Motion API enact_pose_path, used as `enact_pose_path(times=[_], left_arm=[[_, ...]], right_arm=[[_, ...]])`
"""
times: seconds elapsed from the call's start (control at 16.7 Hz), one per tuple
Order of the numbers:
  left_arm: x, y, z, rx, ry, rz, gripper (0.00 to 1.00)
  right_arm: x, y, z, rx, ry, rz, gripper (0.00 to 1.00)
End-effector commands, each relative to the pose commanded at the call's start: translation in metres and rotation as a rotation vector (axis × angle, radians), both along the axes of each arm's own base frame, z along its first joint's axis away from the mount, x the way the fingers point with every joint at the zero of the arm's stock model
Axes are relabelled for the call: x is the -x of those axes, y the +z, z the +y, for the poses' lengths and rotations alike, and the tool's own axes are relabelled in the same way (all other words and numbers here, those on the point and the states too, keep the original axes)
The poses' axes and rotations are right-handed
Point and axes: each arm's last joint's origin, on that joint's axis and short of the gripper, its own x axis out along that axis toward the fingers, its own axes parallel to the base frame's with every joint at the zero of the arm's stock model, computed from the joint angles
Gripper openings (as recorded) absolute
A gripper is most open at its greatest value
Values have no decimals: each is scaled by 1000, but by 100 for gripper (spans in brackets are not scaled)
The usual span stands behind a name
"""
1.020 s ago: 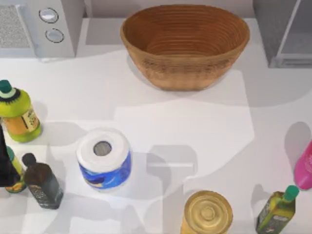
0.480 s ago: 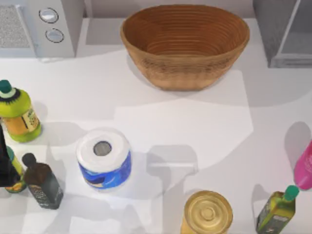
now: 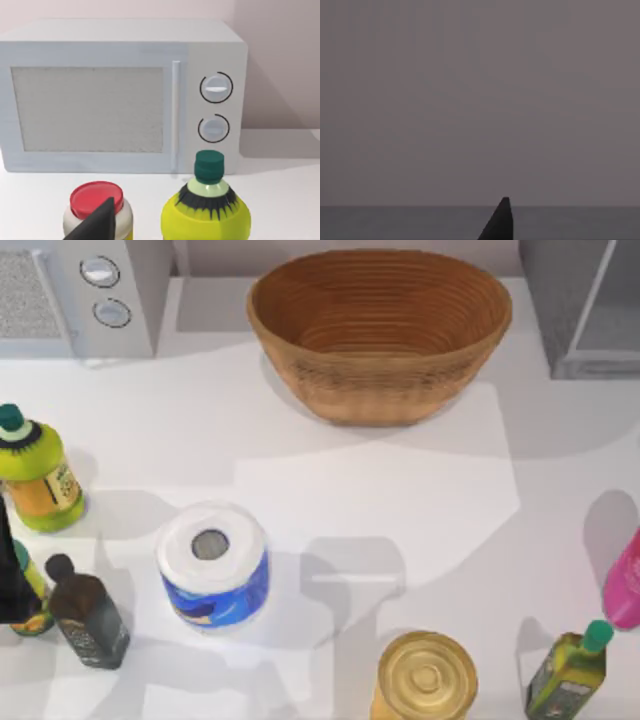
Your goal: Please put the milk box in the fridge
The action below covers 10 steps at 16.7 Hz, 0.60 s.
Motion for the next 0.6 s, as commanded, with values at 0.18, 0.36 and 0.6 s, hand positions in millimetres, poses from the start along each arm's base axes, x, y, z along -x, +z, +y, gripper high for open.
enact_pose_path(times=[0.18, 0.36, 0.6], left_arm=[[0, 0, 0, 0, 0, 0, 100], [0, 0, 0, 0, 0, 0, 100], [0, 0, 0, 0, 0, 0, 100]], right_arm=[[0, 0, 0, 0, 0, 0, 90], [0, 0, 0, 0, 0, 0, 100], [0, 0, 0, 0, 0, 0, 100]])
